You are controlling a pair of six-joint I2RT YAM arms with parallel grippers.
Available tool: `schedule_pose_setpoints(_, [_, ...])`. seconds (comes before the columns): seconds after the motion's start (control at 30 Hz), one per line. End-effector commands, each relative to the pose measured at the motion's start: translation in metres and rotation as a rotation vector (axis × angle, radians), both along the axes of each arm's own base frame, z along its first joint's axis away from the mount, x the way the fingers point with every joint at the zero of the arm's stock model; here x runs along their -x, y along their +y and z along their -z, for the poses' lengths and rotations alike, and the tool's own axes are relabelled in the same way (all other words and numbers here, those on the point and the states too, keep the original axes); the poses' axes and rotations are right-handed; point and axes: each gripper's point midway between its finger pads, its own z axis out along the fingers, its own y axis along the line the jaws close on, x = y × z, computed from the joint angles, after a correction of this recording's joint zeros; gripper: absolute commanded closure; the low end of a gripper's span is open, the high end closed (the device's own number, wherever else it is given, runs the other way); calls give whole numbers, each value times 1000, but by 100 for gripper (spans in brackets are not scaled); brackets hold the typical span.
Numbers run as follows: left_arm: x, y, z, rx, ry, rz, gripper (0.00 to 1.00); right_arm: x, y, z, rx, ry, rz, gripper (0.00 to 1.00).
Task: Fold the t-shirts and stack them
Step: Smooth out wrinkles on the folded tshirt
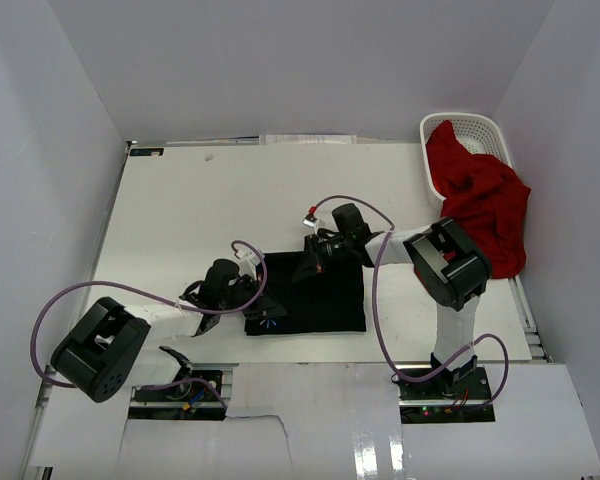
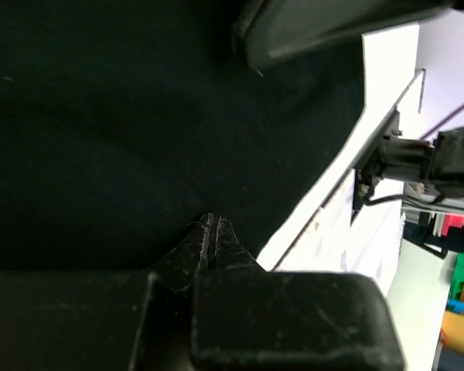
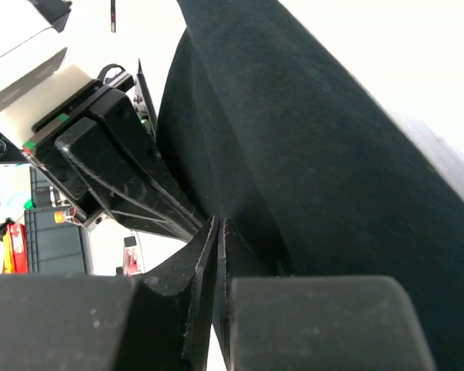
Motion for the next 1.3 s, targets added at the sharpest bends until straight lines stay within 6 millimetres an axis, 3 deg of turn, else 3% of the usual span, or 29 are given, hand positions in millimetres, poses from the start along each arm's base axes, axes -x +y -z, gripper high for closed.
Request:
schedule_pose_setpoints(0.0, [-18, -2, -1, -15, -40, -40, 100, -8, 16, -13, -60, -56, -24, 92])
schedule_pose_setpoints(0.13, [-5, 1, 15, -32, 34, -29, 100, -19, 23, -6, -62, -69, -19, 92])
schedule_pose_setpoints(0.33, [2, 6, 12, -18, 24, -41, 100, -41, 34, 5, -35, -111, -17, 92])
schedule_pose_setpoints(0.53, [6, 8, 11, -16, 27, -40, 100, -83, 42, 12, -4, -171, 20, 92])
schedule_pose_setpoints(0.67, [7, 9, 13, -23, 33, -40, 100, -123, 38, 13, 24, -222, 70, 92])
schedule_pose_setpoints(0.8, [5, 6, 8, -14, 27, -34, 100, -162, 43, -18, 14, -292, 95, 92])
schedule_pose_setpoints(0.83, [3, 5, 5, -10, 23, -36, 100, -174, 48, -42, -6, -333, 99, 92])
schedule_pose_setpoints(0.9, [-4, 3, -6, -1, -4, -41, 100, -183, 46, -71, -17, -372, 108, 92])
schedule_pose_setpoints(0.97, [-8, 2, -15, -16, -6, -44, 100, -184, 46, -104, -41, -420, 103, 92])
schedule_pose_setpoints(1.0, [-14, 1, -27, -11, -44, -53, 100, -182, 45, -115, -51, -438, 102, 92])
schedule_pose_setpoints(1.03, [-28, -5, -50, 2, -89, -68, 100, -177, 41, -141, -75, -483, 103, 92])
schedule_pose_setpoints(1.07, [-30, -2, -56, -25, -77, -78, 100, -169, 37, -139, -65, -473, 99, 92])
schedule_pose_setpoints(1.1, [-37, -2, -74, -17, -125, -97, 100, -164, 34, -145, -66, -482, 99, 92])
schedule_pose_setpoints(1.2, [-54, 5, -116, -64, -174, -166, 80, -137, 16, -149, -51, -492, 97, 92])
schedule_pose_setpoints(1.23, [-63, 13, -120, -112, -202, -210, 65, -125, 9, -162, -60, -516, 99, 92])
schedule_pose_setpoints(1.27, [-65, 20, -127, -154, -201, -231, 56, -113, 1, -143, -27, -481, 101, 92])
